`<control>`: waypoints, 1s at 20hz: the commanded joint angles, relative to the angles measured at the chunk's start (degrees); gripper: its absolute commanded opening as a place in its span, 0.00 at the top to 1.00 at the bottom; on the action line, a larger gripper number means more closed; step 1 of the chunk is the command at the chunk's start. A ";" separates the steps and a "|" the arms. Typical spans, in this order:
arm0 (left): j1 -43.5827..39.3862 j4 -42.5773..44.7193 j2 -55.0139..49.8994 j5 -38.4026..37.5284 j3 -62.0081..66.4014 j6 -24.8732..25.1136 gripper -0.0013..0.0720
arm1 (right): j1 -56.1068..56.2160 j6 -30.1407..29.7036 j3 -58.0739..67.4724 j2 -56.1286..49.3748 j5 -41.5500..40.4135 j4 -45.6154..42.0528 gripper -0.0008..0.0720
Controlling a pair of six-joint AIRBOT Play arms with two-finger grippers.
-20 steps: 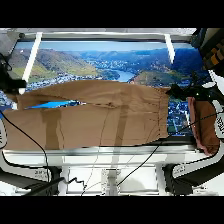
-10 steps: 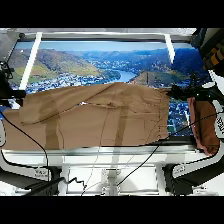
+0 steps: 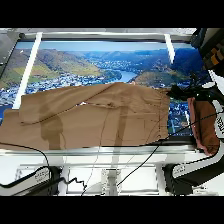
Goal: Fold the clothes and pants, and hang the long-sleeved shirts on hangers.
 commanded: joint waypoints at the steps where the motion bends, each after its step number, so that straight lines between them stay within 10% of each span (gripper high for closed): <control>1: 11.13 -6.54 8.09 7.87 -15.67 2.34 0.42 | 0.00 0.04 0.02 0.04 -0.02 -0.04 0.95; 5: 21.73 -21.75 5.64 10.54 -28.92 4.42 0.03 | 0.00 0.07 0.04 0.04 -0.09 -0.02 0.95; 20: 21.92 -36.98 -10.21 33.40 -30.73 8.55 0.18 | 0.00 0.24 0.04 0.04 -0.11 0.13 0.95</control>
